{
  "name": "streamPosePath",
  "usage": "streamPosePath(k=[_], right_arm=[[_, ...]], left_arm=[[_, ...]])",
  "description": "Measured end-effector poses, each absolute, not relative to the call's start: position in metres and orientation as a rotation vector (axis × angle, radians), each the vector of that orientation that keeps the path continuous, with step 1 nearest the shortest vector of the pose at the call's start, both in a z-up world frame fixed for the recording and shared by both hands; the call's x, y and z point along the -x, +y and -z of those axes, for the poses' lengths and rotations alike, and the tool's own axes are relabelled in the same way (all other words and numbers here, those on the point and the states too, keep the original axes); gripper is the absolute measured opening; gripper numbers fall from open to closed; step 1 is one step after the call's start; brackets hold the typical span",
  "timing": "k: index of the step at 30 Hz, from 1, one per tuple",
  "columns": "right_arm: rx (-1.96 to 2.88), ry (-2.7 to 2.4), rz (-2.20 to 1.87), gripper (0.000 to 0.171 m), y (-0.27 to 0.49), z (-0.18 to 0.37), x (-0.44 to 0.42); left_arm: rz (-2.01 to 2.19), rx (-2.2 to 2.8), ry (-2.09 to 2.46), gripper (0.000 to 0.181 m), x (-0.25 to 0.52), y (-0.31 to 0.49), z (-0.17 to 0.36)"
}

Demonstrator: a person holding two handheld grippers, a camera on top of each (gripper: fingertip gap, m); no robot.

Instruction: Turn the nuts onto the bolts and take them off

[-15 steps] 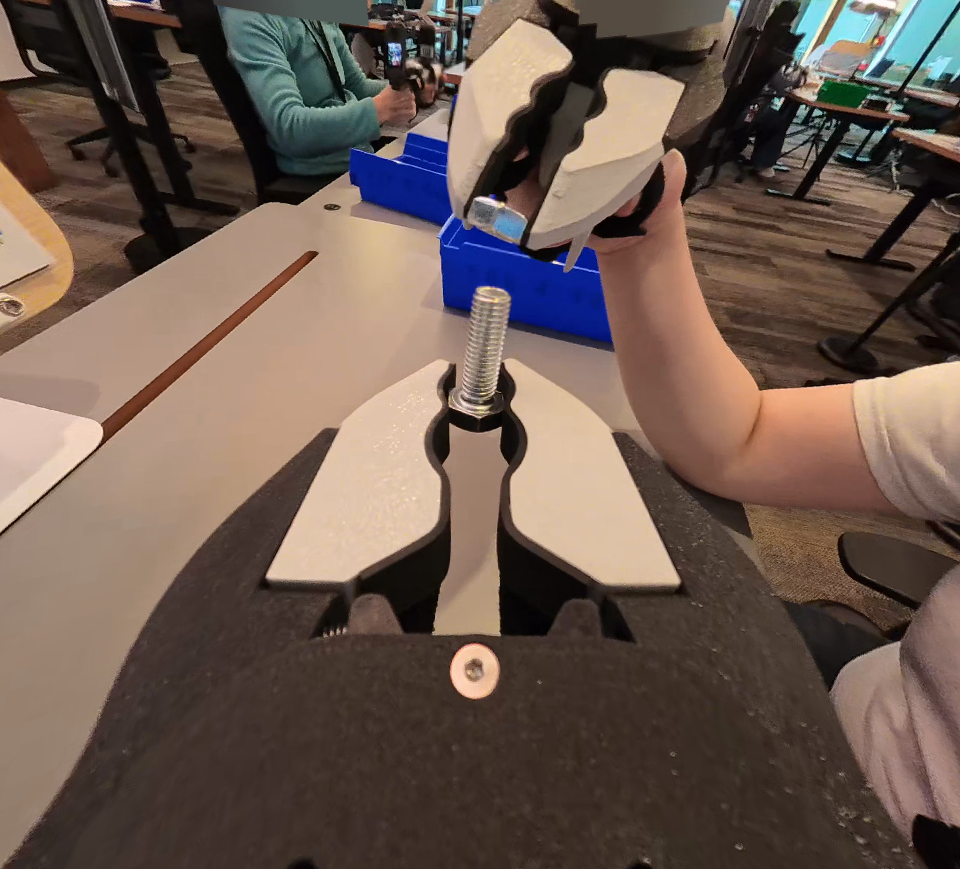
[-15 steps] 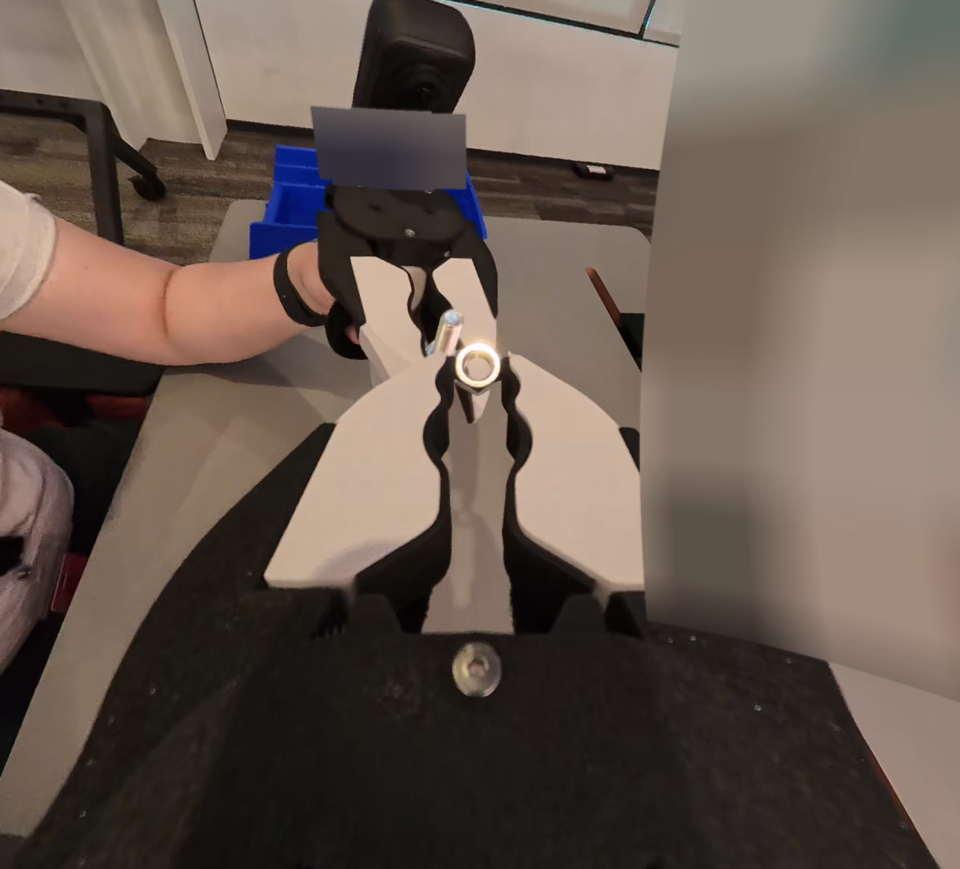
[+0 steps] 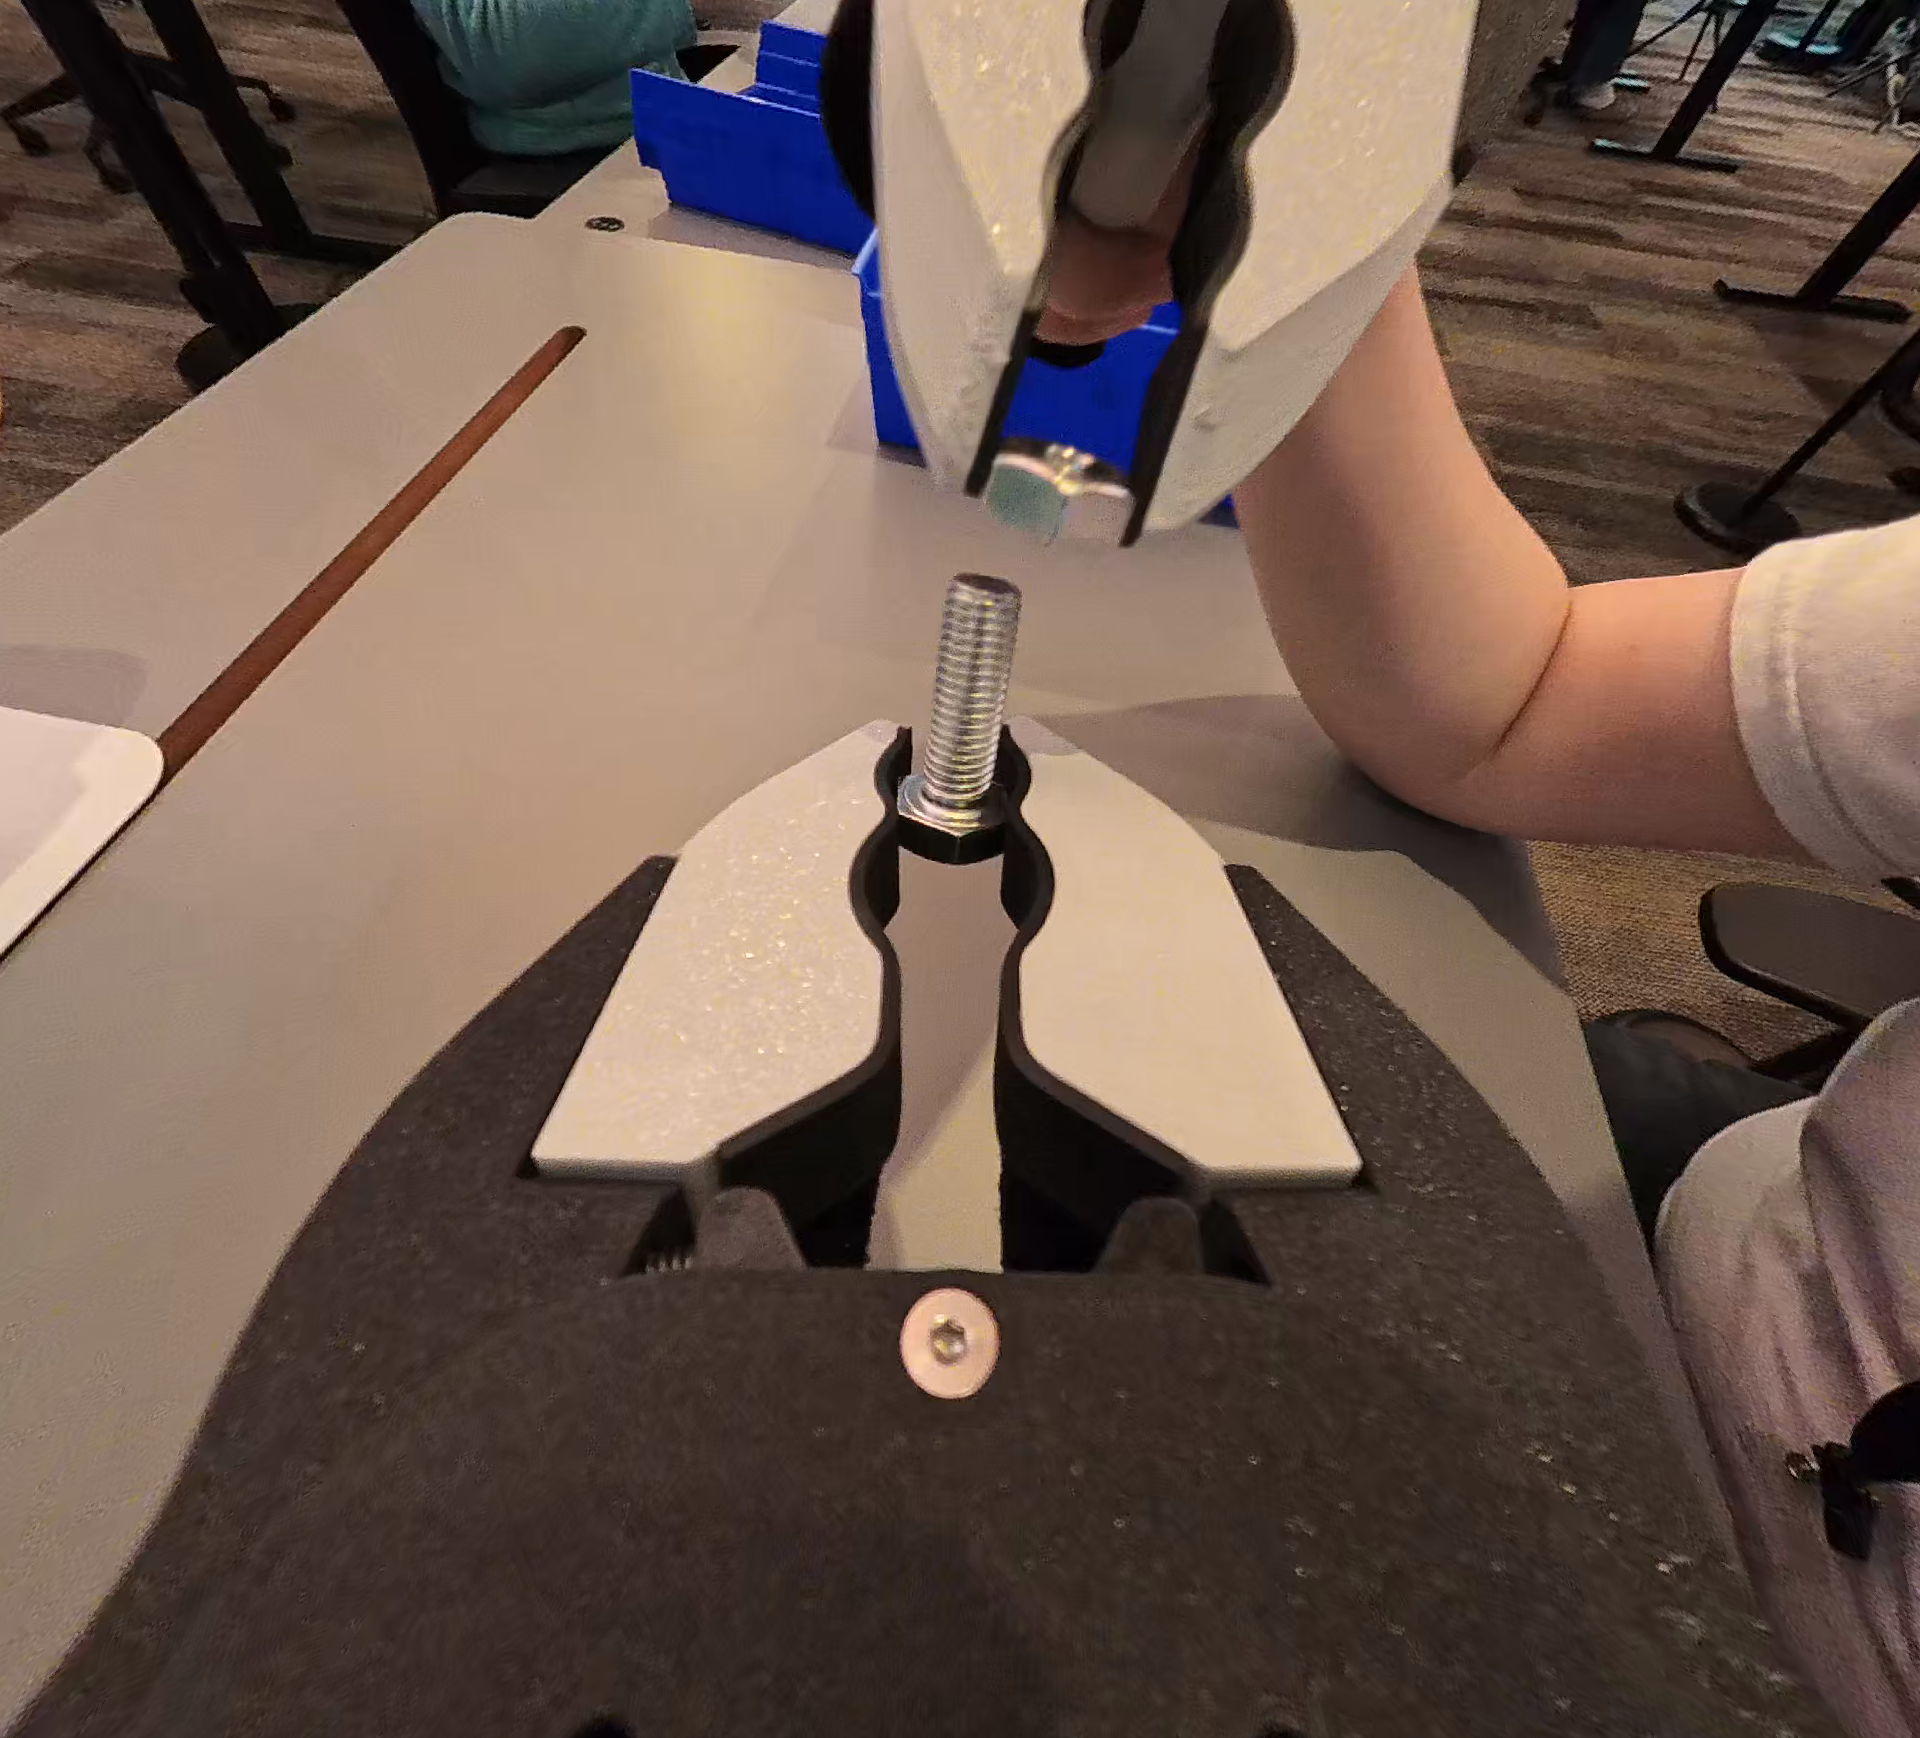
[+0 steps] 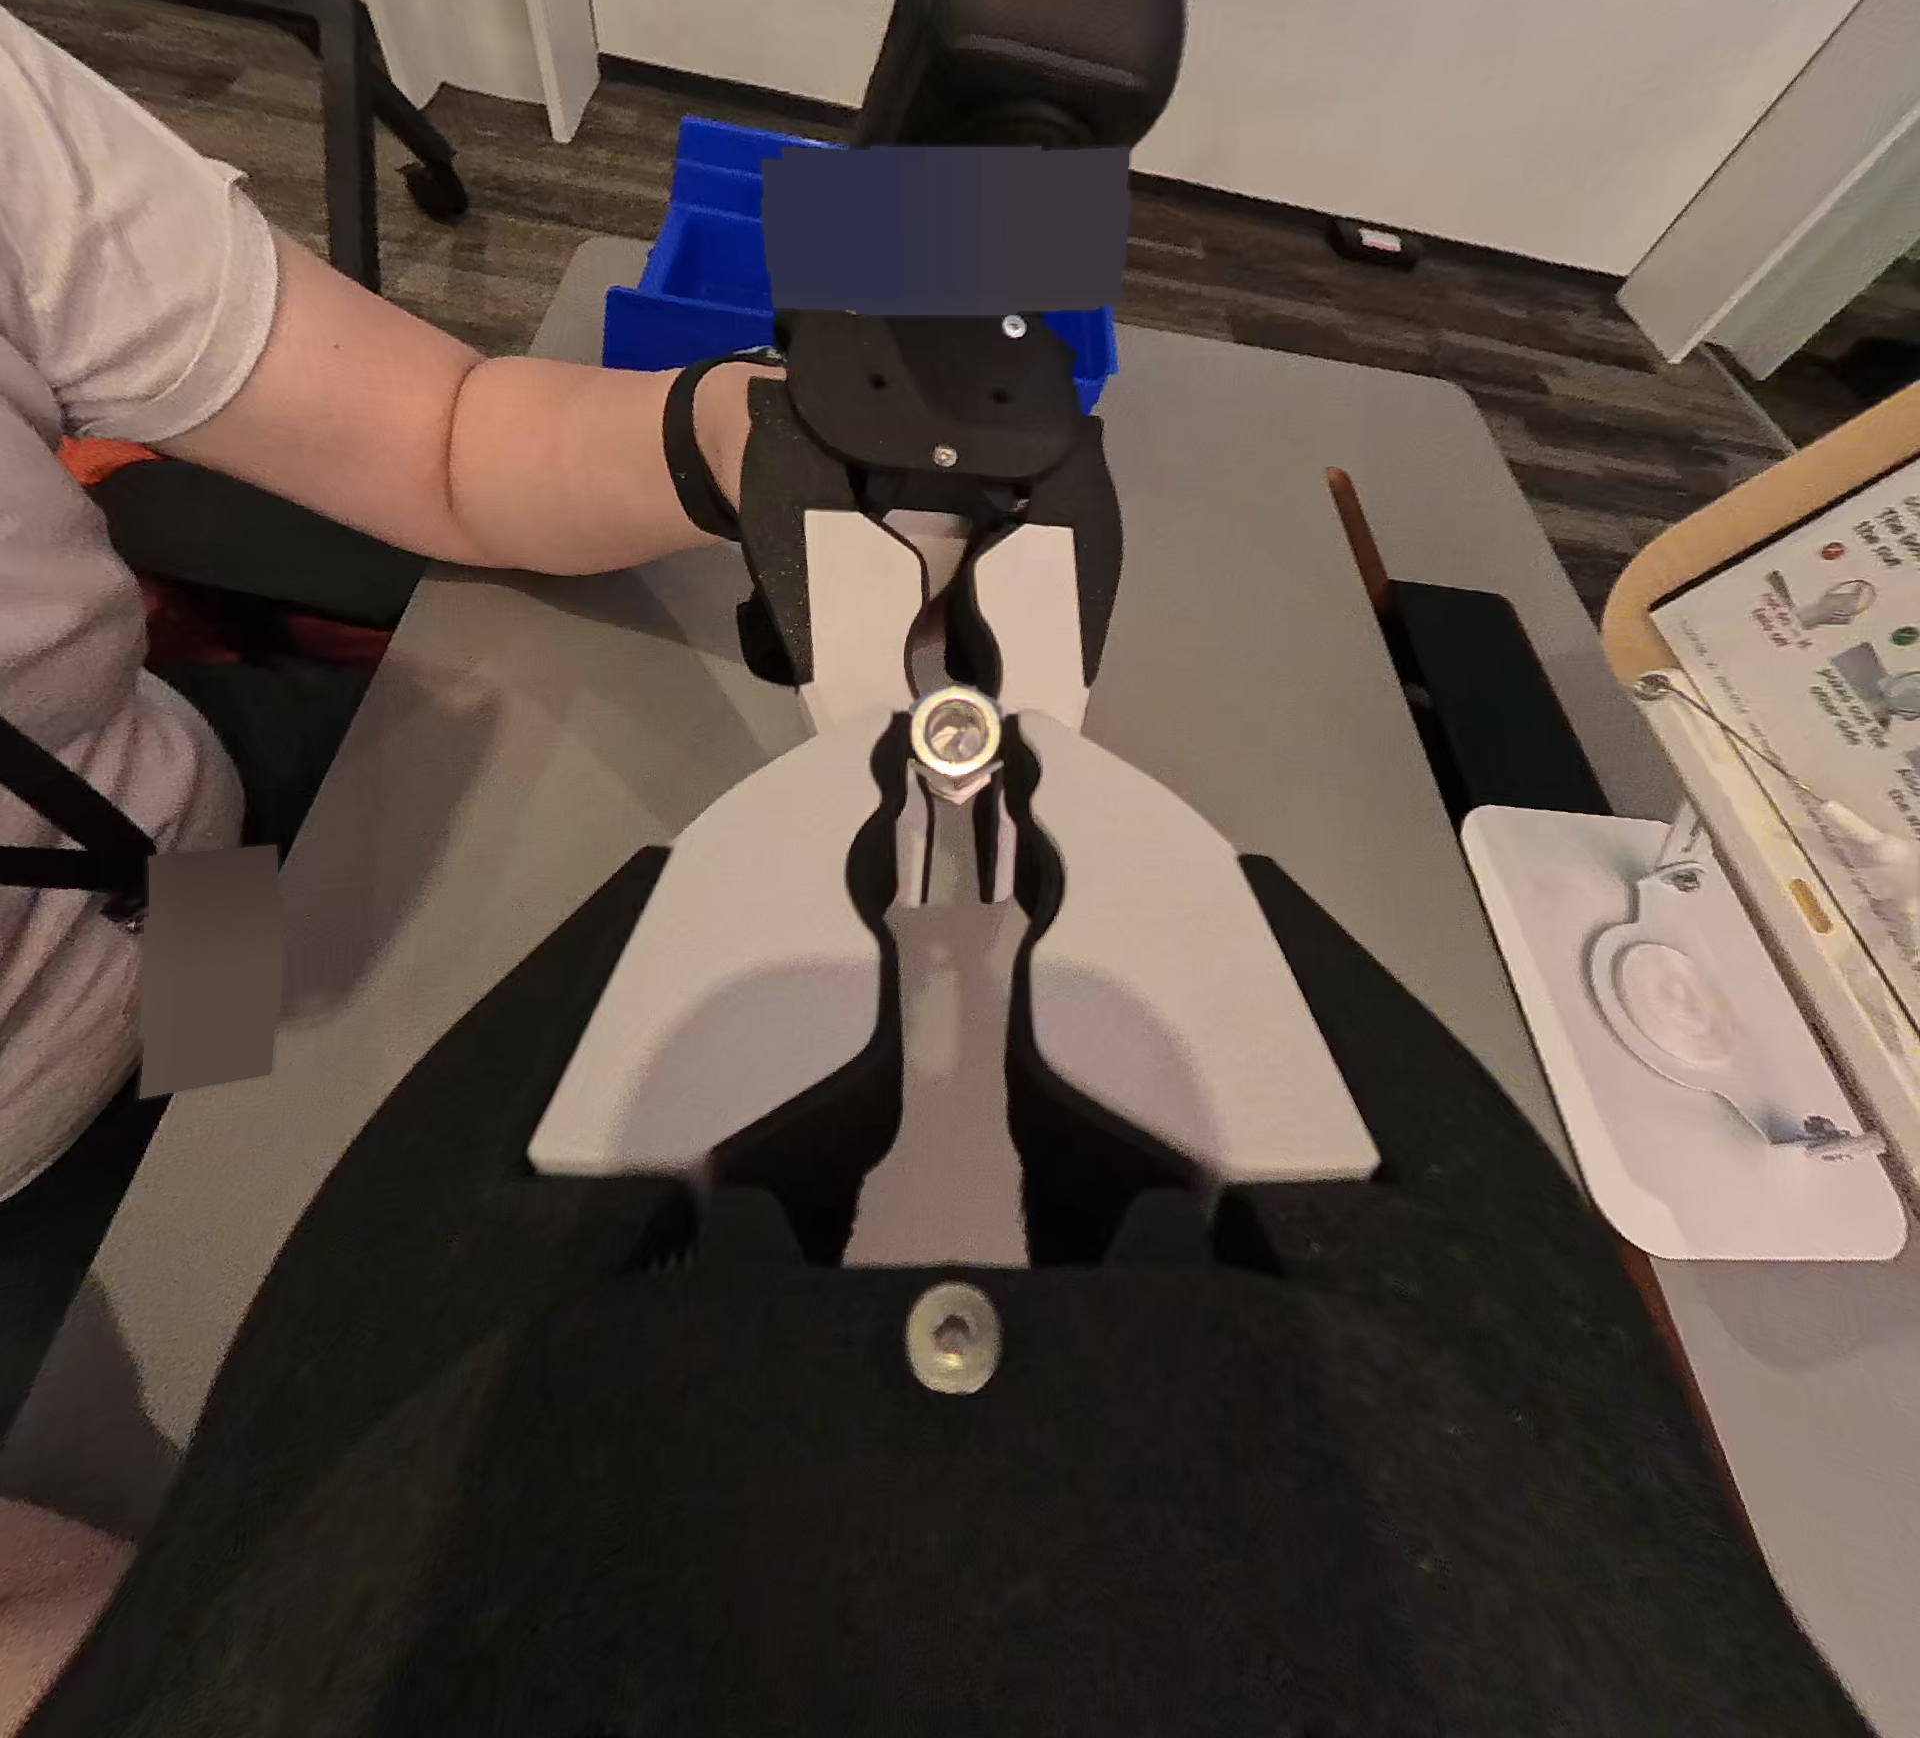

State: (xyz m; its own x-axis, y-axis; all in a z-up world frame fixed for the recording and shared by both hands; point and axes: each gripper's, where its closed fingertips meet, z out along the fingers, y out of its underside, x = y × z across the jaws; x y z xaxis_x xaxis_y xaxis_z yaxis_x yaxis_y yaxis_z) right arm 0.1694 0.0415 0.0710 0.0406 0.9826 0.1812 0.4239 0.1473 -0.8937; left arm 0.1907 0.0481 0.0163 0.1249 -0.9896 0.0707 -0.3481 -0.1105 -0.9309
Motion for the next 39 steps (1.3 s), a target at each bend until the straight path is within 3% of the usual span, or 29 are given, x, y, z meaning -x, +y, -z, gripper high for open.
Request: streamPosePath(k=[14, 32, 39], right_arm=[[1.395, -1.630, -0.892, 0.017, 0.026, -0.063, -0.171], [1.152, -1.813, -0.860, 0.017, -0.014, -0.065, -0.174], [1.295, -1.664, -0.819, 0.017, 0.008, -0.074, -0.171]], left_arm=[[0.996, 1.516, 1.470, 0.014, -0.195, 0.028, -0.016], [1.423, 1.399, 1.639, 0.015, -0.195, -0.025, -0.024], [1.333, 1.451, 1.490, 0.015, -0.196, -0.001, -0.033]])
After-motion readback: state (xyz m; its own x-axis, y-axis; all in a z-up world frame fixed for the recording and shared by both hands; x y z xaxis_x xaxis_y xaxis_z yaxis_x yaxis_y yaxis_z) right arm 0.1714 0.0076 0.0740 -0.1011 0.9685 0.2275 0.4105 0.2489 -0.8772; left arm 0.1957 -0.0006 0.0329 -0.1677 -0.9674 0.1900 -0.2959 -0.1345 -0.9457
